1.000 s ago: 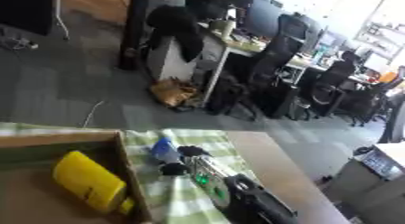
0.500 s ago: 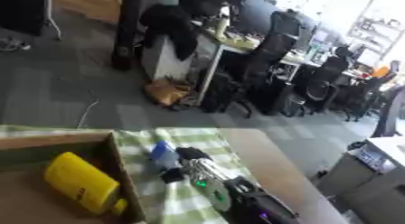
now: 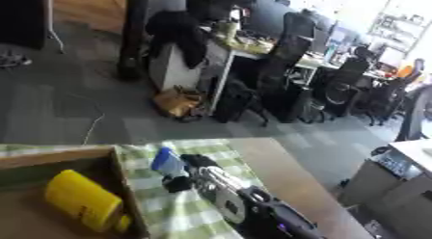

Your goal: Pick up objects on the table and place them in the box.

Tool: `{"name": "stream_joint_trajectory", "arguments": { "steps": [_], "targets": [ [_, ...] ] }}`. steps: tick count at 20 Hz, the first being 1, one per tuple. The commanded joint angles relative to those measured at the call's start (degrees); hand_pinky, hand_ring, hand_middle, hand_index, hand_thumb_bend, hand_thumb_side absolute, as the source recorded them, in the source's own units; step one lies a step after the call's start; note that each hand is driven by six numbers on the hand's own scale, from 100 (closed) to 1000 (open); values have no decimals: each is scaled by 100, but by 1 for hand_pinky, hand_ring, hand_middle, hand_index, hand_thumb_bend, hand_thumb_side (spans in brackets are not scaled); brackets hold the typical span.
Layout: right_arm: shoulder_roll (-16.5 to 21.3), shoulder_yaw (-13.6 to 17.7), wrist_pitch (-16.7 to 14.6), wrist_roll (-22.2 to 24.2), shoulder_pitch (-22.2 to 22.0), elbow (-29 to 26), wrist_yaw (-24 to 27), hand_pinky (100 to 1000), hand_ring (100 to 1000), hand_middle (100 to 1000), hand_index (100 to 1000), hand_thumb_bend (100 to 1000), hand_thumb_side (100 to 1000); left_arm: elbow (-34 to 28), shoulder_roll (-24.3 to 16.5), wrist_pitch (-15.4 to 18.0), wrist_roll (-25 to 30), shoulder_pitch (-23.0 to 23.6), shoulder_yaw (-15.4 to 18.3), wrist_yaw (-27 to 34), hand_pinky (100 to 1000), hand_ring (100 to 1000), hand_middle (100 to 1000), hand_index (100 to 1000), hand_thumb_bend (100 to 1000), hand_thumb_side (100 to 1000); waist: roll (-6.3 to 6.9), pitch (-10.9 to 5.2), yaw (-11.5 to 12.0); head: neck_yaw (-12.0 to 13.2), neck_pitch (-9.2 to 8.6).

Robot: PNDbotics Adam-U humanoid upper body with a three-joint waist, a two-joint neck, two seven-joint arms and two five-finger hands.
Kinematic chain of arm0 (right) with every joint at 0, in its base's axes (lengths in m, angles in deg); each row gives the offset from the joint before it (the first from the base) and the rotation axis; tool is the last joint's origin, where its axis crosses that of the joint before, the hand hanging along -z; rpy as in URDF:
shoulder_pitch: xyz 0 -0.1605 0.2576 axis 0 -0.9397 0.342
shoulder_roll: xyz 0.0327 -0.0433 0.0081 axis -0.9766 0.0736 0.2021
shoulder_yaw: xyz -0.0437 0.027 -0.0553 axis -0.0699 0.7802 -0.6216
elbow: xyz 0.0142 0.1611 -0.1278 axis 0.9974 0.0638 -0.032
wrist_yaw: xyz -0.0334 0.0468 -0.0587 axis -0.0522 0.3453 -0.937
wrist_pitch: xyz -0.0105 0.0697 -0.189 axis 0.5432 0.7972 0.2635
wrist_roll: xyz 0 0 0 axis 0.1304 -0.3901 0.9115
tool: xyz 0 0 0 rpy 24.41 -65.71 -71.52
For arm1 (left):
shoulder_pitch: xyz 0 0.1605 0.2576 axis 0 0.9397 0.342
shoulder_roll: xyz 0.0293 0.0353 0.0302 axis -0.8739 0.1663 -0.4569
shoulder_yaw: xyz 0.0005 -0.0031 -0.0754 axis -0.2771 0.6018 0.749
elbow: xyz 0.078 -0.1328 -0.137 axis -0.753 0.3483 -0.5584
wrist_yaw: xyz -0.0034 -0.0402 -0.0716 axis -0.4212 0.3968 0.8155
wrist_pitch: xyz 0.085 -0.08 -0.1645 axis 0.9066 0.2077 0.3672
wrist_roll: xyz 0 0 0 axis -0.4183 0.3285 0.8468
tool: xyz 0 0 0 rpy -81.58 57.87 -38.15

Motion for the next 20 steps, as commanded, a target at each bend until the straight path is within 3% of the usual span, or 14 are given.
{"name": "stream_joint_trajectory", "arguments": {
  "steps": [1, 11, 12, 13, 20],
  "targets": [
    [325, 10, 29, -148, 128, -250, 167, 482, 443, 174, 430, 100, 628, -107, -20, -23, 27, -22, -19, -4, 919, 952, 916, 952, 100, 1000, 67, -192, -38, -17, 78],
    [497, -153, 71, -393, 260, -943, 529, 451, 422, 163, 419, 100, 625, -107, -36, -46, 74, 22, -46, 10, 918, 951, 914, 954, 100, 1000, 165, -488, -69, -59, 221],
    [513, -171, 77, -395, 280, -1032, 543, 445, 418, 162, 418, 100, 677, -107, -39, -47, 76, 25, -45, 9, 919, 951, 914, 955, 100, 1000, 168, -528, -60, -53, 258],
    [530, -195, 71, -394, 316, -1147, 545, 443, 417, 161, 417, 100, 613, -107, -42, -48, 76, 32, -42, 0, 919, 952, 914, 955, 100, 1000, 172, -583, -52, -31, 314],
    [564, -296, 81, -295, 392, -1945, 547, 423, 405, 158, 415, 100, 592, -107, -56, -60, 30, 50, -42, -66, 918, 952, 911, 957, 100, 1000, 217, -810, -74, 348, 472]
  ]
}}
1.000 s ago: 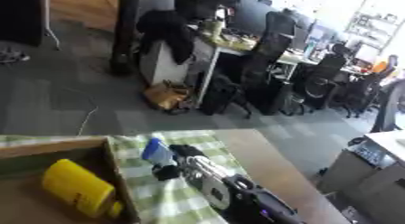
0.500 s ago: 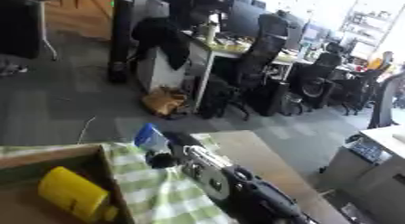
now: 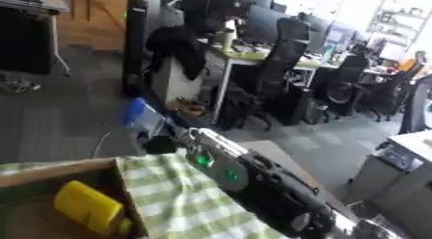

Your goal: Pick up objects on the table and place them in the box.

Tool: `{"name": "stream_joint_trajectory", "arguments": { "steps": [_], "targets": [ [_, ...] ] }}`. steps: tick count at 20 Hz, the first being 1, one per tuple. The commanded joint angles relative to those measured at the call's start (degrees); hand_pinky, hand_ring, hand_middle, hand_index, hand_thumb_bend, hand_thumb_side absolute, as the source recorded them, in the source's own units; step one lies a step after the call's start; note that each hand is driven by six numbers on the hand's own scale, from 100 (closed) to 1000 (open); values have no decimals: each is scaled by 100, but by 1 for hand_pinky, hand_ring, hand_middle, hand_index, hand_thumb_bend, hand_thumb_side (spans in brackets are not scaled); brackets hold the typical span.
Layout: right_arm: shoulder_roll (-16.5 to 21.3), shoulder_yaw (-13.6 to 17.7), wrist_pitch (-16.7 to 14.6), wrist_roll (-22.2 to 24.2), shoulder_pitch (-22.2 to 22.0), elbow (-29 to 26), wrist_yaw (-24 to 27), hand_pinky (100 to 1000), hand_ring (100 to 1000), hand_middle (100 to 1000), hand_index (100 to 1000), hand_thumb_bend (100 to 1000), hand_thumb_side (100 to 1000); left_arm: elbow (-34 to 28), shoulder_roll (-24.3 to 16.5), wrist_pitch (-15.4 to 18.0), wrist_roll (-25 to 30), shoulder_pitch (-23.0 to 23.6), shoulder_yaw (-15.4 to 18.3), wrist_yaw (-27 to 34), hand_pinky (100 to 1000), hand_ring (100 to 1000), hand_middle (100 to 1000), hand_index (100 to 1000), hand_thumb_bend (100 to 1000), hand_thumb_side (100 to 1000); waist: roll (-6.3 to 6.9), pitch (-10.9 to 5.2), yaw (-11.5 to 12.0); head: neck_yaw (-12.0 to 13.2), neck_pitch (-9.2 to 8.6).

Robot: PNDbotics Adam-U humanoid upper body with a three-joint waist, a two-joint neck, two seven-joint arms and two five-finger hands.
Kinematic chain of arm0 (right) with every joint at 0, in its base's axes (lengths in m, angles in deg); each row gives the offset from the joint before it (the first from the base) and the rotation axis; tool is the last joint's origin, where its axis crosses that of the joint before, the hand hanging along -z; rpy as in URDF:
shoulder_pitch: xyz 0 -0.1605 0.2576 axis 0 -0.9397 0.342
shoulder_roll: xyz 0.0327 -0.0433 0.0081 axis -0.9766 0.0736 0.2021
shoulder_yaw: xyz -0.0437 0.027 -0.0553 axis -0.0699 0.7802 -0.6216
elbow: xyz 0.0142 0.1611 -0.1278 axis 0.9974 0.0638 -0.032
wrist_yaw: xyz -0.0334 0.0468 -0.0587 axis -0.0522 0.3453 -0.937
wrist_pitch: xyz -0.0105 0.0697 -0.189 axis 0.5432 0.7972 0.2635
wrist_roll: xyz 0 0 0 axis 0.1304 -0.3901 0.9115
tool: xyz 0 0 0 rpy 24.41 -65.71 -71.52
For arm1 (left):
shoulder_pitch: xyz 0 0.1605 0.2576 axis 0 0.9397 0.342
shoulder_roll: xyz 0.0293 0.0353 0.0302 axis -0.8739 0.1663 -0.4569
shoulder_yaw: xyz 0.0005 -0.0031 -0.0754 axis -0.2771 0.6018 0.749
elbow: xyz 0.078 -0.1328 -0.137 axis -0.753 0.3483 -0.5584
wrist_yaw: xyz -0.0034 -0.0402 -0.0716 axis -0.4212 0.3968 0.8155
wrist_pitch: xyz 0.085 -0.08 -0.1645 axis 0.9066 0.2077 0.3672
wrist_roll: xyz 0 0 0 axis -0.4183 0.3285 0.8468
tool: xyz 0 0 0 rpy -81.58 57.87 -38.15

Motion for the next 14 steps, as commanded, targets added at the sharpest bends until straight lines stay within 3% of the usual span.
{"name": "stream_joint_trajectory", "arguments": {
  "steps": [1, 5, 14],
  "targets": [
    [241, 7, 4, 48, 123, -410, 19, 423, 405, 158, 415, 100, 590, -107, -58, 0, -31, -35, -10, -50, 918, 952, 911, 959, 100, 1000, 75, -169, -5, 253, 147],
    [214, -53, -12, 139, 167, -726, 20, 417, 402, 156, 413, 100, 591, -107, -68, 32, -75, -29, -13, -108, 918, 951, 910, 962, 100, 1000, 98, -250, 27, 523, 216],
    [97, -199, -48, 266, 207, -1148, 22, 409, 396, 156, 413, 100, 600, -107, -38, 102, -116, -57, -38, -246, 918, 951, 909, 962, 100, 1000, 90, -228, 185, 667, 252]
  ]
}}
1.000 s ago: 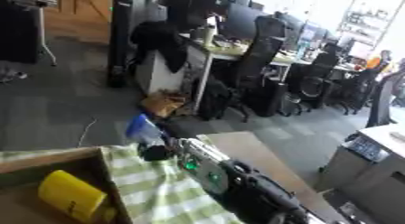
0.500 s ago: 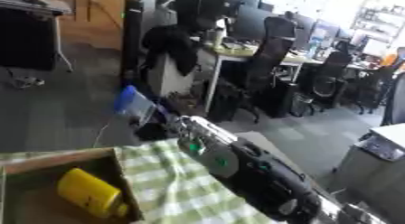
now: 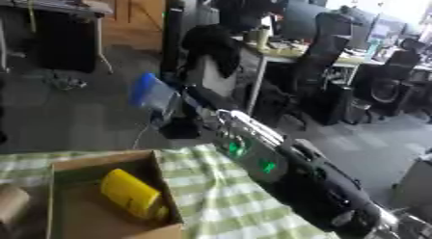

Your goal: Pick up objects on the table and place them in the box.

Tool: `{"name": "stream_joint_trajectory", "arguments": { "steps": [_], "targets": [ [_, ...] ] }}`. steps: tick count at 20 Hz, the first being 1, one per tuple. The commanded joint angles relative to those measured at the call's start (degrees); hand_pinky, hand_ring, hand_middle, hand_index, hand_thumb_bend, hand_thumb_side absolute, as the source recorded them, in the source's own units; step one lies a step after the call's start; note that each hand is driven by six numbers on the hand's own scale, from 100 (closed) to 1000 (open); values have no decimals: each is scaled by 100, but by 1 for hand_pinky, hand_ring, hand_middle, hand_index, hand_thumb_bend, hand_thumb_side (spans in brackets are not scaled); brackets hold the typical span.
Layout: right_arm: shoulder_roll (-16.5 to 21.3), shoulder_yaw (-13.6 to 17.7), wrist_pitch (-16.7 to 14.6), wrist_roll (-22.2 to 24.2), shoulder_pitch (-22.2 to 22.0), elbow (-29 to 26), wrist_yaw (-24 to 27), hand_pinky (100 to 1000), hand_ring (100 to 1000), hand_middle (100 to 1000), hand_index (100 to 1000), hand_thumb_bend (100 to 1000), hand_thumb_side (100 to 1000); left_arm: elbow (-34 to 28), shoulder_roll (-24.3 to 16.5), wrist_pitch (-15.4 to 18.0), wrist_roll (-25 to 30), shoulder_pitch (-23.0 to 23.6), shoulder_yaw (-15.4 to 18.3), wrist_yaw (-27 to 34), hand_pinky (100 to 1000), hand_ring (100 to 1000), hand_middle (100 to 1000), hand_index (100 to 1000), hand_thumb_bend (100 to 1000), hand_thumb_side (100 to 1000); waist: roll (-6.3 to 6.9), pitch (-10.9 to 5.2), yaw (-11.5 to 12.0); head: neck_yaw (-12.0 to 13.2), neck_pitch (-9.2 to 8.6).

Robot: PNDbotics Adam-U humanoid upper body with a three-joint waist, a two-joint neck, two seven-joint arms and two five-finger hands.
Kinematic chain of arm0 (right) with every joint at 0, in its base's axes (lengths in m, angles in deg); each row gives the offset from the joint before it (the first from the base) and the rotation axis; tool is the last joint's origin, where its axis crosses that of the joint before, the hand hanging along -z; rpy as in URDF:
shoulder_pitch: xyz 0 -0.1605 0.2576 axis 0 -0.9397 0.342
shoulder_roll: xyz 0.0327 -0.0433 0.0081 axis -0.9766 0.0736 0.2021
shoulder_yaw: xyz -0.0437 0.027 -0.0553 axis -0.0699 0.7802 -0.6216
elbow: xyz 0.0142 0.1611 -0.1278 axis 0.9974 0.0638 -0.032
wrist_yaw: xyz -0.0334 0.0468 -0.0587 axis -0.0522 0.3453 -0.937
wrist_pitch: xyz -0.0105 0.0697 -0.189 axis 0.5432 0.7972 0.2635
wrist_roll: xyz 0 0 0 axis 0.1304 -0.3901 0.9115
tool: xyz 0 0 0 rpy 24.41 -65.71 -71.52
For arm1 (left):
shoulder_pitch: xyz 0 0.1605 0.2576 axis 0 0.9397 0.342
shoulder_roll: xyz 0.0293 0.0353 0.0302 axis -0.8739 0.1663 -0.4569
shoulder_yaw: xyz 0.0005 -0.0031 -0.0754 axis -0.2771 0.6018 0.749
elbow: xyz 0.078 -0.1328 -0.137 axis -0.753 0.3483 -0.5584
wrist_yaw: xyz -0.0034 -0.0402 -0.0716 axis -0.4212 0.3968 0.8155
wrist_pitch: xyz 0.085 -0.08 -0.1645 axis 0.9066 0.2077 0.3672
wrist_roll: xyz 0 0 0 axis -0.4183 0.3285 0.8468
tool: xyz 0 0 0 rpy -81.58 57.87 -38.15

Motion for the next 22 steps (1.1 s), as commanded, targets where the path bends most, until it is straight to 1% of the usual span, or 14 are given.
{"name": "stream_joint_trajectory", "arguments": {
  "steps": [1, 2, 6, 11, 15, 19, 22],
  "targets": [
    [75, 9, -28, 28, 105, -173, 14, 409, 396, 156, 413, 100, 601, -107, -29, 36, -14, -79, -42, -62, 919, 951, 910, 962, 100, 1000, 28, -58, 38, 26, 28],
    [64, -2, -37, 30, 104, -177, 9, 408, 395, 156, 413, 100, 606, -107, -23, 41, -12, -87, -48, -68, 919, 951, 910, 962, 100, 1000, 23, -47, 53, 23, 26],
    [-14, -57, -96, 2, 86, -102, -22, 406, 395, 156, 413, 100, 619, -107, 19, 73, 12, -146, -86, -87, 919, 951, 910, 961, 100, 1000, -20, 86, 188, -99, -60],
    [-108, -114, -279, -176, 89, 124, 16, 400, 390, 154, 412, 100, 648, -107, 42, 101, 37, -219, -110, -96, 920, 950, 912, 959, 100, 1000, -67, 312, 368, -279, -249],
    [-139, -139, -539, -347, 71, 359, 71, 394, 388, 153, 412, 100, 662, -107, 54, 122, 71, -288, -149, -100, 920, 950, 912, 959, 100, 1000, -131, 444, 521, -419, -374],
    [-98, -94, -883, -581, 7, 594, 96, 395, 389, 155, 413, 100, 648, -107, 59, 187, 134, -374, -211, -124, 920, 950, 912, 960, 100, 1000, -217, 547, 707, -602, -508],
    [-66, -69, -1124, -706, -26, 708, 54, 396, 389, 155, 414, 100, 648, -107, 60, 221, 138, -395, -223, -136, 921, 950, 912, 959, 100, 1000, -243, 596, 741, -670, -568]
  ]
}}
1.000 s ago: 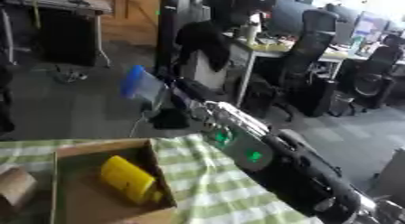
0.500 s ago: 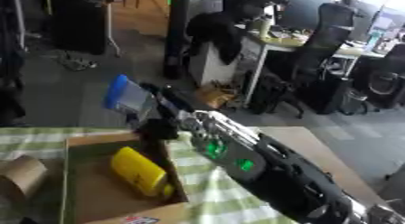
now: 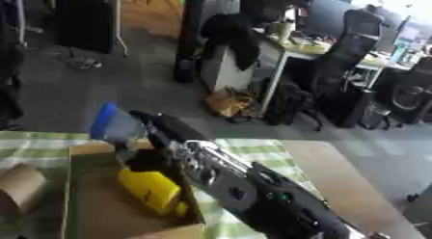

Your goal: Pick up objects on the table and place them in the box.

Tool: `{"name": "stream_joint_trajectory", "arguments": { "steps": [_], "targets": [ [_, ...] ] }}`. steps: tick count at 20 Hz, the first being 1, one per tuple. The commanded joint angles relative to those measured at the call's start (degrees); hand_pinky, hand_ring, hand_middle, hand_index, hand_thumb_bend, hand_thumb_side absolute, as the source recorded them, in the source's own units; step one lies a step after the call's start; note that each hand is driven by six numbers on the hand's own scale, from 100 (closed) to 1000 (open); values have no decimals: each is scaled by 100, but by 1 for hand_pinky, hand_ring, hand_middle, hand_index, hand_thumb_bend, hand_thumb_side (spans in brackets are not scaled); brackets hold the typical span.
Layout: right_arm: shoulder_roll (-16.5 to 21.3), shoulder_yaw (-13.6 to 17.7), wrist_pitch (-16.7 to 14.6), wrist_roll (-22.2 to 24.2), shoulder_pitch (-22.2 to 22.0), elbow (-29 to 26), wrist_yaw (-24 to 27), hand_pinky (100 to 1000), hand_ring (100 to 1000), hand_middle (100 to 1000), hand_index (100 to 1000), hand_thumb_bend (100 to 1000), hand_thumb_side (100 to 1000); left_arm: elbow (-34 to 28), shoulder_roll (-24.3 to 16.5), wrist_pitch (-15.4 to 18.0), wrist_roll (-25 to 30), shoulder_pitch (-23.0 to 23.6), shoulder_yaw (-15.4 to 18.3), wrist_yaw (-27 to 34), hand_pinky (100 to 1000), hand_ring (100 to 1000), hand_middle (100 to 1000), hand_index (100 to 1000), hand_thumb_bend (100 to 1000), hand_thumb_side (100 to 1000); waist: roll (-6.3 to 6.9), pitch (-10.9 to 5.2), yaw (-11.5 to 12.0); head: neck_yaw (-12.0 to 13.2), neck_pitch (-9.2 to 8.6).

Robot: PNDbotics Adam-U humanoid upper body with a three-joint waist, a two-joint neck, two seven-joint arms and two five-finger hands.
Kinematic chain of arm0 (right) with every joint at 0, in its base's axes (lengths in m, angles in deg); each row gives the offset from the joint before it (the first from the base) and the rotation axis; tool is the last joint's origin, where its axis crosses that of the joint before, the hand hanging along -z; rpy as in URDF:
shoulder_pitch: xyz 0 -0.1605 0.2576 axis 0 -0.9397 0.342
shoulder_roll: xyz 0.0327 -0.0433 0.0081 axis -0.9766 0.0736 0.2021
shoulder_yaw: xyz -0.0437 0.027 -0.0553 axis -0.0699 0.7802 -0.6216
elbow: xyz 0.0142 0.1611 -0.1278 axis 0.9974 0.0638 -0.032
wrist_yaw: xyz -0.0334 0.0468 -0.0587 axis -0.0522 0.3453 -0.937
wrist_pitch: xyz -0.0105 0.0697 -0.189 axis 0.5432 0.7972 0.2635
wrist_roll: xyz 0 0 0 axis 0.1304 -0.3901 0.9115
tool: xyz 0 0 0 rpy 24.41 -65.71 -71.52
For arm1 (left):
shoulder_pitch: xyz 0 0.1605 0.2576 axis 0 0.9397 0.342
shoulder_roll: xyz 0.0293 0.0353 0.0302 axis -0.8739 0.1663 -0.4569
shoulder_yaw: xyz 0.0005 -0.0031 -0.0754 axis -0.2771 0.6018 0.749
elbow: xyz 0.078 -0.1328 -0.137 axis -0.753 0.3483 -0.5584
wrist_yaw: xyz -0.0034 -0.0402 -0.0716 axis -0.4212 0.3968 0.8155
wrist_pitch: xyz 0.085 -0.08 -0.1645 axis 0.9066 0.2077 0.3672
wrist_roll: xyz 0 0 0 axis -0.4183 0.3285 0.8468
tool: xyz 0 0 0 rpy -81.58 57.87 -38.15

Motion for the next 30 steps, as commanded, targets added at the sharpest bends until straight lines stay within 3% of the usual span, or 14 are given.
{"name": "stream_joint_trajectory", "arguments": {
  "steps": [1, 8, 14, 16, 17, 18, 21, 24, 26, 27, 28, 30],
  "targets": [
    [176, 109, -259, -106, 57, 86, 6, 397, 389, 156, 414, 100, 652, -107, -13, 50, 13, -133, -33, -36, 921, 951, 912, 959, 100, 1000, 43, -77, -12, -99, -117],
    [84, 12, -777, -40, 46, 228, -28, 403, 394, 159, 417, 100, 667, -107, 4, 124, 51, -254, -84, -52, 921, 951, 911, 963, 100, 1000, 20, -29, 20, -169, -122],
    [25, 15, -935, -83, -35, 401, -107, 419, 422, 172, 421, 100, 676, -107, -13, 155, 38, -267, -80, -97, 921, 951, 911, 963, 100, 1000, 26, -34, -9, -198, -95],
    [29, 28, -997, -99, -43, 406, -94, 460, 469, 229, 444, 100, 708, -107, -14, 151, 38, -262, -80, -105, 922, 951, 911, 963, 100, 1000, 30, -42, -21, -208, -92],
    [38, 29, -1035, -90, -52, 401, -84, 502, 519, 308, 503, 100, 741, -107, -13, 150, 39, -260, -80, -109, 921, 951, 910, 963, 100, 1000, 31, -47, -20, -211, -91],
    [48, 24, -1074, -47, -61, 401, -77, 502, 519, 309, 503, 100, 746, -107, -12, 150, 40, -257, -82, -112, 921, 951, 910, 963, 100, 1000, 32, -54, -17, -211, -89],
    [65, 46, -1146, 57, -82, 399, -81, 589, 626, 516, 627, 100, 803, -107, -12, 152, 39, -242, -78, -118, 921, 951, 910, 963, 100, 1000, 44, -69, -9, -239, -87],
    [97, 74, -1156, 124, -97, 402, -96, 616, 673, 587, 665, 100, 837, -107, -17, 153, 30, -227, -70, -122, 922, 951, 910, 963, 100, 1000, 62, -81, -24, -238, -70],
    [119, 93, -1163, 150, -98, 385, -81, 649, 724, 665, 713, 100, 932, -107, -19, 151, 27, -221, -68, -122, 922, 951, 910, 963, 100, 1000, 70, -91, -37, -243, -65],
    [131, 104, -1177, 167, -100, 370, -50, 649, 724, 665, 713, 100, 932, -107, -19, 149, 28, -219, -67, -122, 922, 951, 910, 963, 100, 1000, 73, -95, -44, -245, -64],
    [138, 108, -1202, 195, -102, 349, 4, 687, 775, 734, 760, 100, 1000, -107, -19, 147, 28, -218, -66, -122, 922, 951, 910, 963, 100, 1000, 78, -101, -58, -249, -56],
    [153, 98, -1292, 304, -107, 297, 159, 760, 883, 840, 849, 100, 1000, -107, -20, 148, 28, -221, -65, -122, 922, 951, 909, 964, 100, 1000, 84, -116, -80, -248, -39]
  ]
}}
